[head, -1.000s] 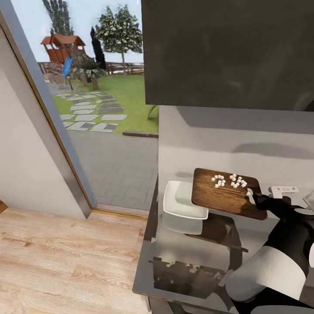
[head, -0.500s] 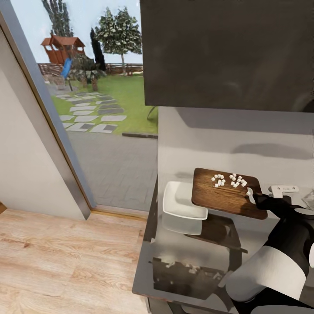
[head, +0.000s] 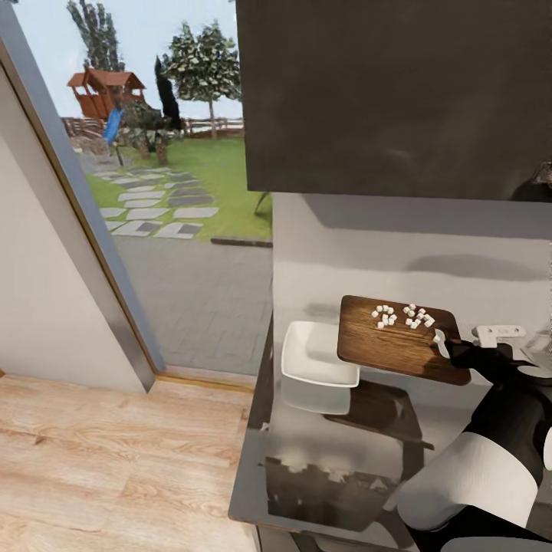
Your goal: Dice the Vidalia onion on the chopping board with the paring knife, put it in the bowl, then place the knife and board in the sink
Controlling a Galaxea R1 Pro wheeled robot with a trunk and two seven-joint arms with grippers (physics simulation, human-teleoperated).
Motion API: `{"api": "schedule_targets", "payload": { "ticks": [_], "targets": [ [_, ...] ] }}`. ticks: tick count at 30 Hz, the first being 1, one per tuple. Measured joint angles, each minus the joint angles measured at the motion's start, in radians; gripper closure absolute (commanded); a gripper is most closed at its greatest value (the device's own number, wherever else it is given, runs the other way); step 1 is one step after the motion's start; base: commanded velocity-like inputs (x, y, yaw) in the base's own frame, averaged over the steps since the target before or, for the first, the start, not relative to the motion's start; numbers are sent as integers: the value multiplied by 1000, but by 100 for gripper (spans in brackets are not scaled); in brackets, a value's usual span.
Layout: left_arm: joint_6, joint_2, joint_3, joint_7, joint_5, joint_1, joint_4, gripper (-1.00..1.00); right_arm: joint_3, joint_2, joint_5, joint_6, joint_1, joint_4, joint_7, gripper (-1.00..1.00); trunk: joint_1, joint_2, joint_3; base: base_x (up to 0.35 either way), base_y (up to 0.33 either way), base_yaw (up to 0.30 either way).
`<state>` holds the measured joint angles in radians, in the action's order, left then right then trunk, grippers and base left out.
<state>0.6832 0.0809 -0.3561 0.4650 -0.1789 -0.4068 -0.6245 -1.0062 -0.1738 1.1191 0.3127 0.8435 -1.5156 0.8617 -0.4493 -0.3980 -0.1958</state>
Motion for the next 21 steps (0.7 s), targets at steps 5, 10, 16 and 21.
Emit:
{"api": "schedule_targets", "payload": {
  "ticks": [5,10,16,21],
  "targets": [
    [0,0,0,0,0,0,1,-100,0,0,0,0,0,-1,-1,100,0,0,6,0,0,-63],
    [0,0,0,0,0,0,4,-100,0,0,0,0,0,-1,-1,100,0,0,11,0,0,-62],
    [0,0,1,0,0,0,7,-100,0,0,0,0,0,-2,-1,100,0,0,18,0,0,-60],
    [0,0,1,0,0,0,7,-100,0,0,0,-1,0,-2,-2,100,0,0,24,0,0,-20]
  ]
}}
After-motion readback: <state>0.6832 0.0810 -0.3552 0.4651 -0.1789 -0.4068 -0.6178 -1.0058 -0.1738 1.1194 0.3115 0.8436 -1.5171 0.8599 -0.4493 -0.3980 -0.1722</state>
